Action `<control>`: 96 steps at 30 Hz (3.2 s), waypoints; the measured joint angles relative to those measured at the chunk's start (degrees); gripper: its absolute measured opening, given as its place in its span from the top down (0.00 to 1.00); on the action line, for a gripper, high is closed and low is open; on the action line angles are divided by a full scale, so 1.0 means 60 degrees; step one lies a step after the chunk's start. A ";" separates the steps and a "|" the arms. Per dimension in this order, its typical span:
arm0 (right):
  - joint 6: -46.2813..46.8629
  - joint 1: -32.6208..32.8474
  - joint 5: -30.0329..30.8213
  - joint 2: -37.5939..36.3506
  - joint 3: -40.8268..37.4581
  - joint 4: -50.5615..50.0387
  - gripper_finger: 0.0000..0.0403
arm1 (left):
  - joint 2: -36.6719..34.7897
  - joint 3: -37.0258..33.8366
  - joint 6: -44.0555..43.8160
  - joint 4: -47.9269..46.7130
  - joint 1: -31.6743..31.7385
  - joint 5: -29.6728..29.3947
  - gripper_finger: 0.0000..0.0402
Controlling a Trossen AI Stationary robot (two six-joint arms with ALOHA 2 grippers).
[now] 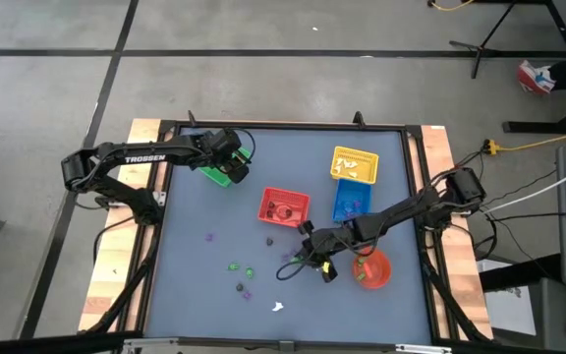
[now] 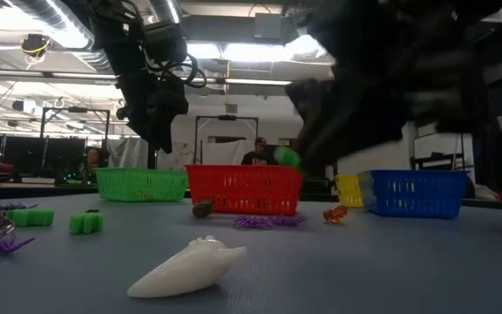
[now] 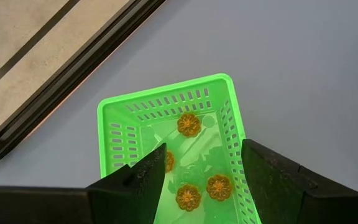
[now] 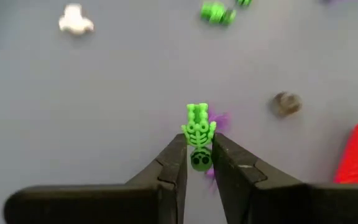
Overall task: Sort Halloween decoration
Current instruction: Put the green skeleton toy into the orange bin, then put the black skull toy into the red bin
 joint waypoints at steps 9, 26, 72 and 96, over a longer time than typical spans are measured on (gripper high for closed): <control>0.0433 -0.0007 -0.0413 -0.1550 0.0016 -0.0901 0.82 | 0.0000 0.0002 0.0003 0.0000 0.0000 0.0000 0.52; 0.4399 0.0091 -0.3122 -0.4233 0.0023 -0.5254 0.82 | -0.0004 0.0001 0.0004 -0.0008 0.0004 0.0000 0.52; 0.7441 0.2237 -0.0995 -0.4255 0.0030 -0.9214 0.74 | -0.0004 0.0000 0.0000 -0.0004 0.0004 0.0004 0.52; 0.7463 0.2237 -0.0991 -0.4251 0.0030 -0.9250 0.48 | -0.0004 0.0001 0.0001 0.0059 0.0004 0.0036 0.52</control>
